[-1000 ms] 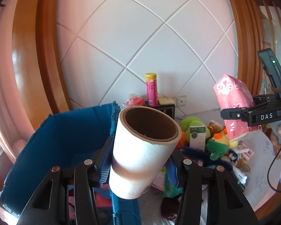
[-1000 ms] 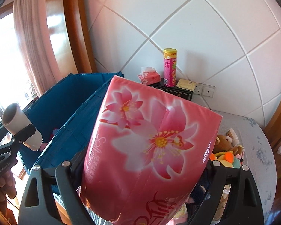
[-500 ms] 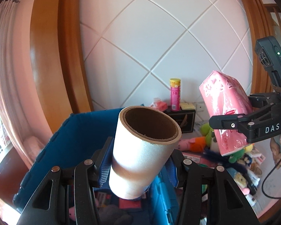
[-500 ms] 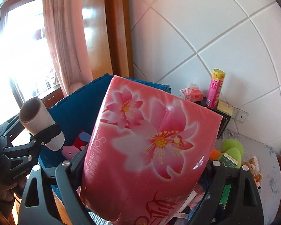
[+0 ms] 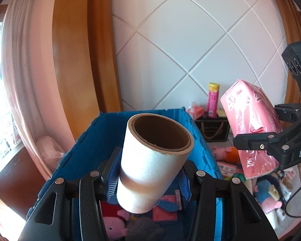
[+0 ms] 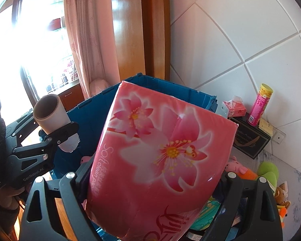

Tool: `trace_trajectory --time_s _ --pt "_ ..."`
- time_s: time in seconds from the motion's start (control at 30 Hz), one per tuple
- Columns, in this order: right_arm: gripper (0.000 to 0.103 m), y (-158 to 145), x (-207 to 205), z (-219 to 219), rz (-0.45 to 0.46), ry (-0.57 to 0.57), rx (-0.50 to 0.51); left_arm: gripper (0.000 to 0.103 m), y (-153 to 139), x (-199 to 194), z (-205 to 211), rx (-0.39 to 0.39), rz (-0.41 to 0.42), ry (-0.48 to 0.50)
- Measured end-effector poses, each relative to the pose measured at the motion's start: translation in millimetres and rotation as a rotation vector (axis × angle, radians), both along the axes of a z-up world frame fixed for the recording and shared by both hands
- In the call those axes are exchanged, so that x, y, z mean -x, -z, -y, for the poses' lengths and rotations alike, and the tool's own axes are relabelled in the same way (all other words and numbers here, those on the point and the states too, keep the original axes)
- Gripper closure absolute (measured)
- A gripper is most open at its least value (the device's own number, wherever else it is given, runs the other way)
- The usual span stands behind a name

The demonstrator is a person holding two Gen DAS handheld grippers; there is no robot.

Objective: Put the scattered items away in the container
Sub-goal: 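Open both tools to drop the paper roll and tissue pack into the crate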

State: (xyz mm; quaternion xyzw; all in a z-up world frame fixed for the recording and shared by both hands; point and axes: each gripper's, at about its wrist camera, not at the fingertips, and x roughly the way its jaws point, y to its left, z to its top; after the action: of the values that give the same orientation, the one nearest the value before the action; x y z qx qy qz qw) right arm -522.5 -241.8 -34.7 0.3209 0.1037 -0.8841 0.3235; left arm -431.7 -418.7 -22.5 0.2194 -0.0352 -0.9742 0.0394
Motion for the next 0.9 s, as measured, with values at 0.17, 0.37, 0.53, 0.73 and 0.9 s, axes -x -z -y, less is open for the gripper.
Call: trace_trajectory --time_s 0.17,0.37,0.53,0.73,0.9 --pt "0.013 5.4 10.8 20.8 0.021 -0.007 -0.005 0.054 2.1 12.2 15.8 0.008 0.009 -0.006" --pt "0.013 11.8 26.0 45.3 0.033 -0.004 -0.015 0.054 5.9 27.0 36.5 0.003 0.014 -0.016" --pt "0.013 11.0 40.0 65.4 0.02 -0.003 -0.031 0.054 8.7 43.8 57.3 -0.003 0.024 -0.026" --pt "0.013 7.4 62.4 84.4 0.006 0.017 -0.049 0.054 14.4 70.4 85.4 0.013 0.031 -0.031" --pt "0.013 11.2 75.2 94.3 0.009 0.029 -0.063 0.054 18.0 88.7 101.2 0.014 0.029 -0.029"
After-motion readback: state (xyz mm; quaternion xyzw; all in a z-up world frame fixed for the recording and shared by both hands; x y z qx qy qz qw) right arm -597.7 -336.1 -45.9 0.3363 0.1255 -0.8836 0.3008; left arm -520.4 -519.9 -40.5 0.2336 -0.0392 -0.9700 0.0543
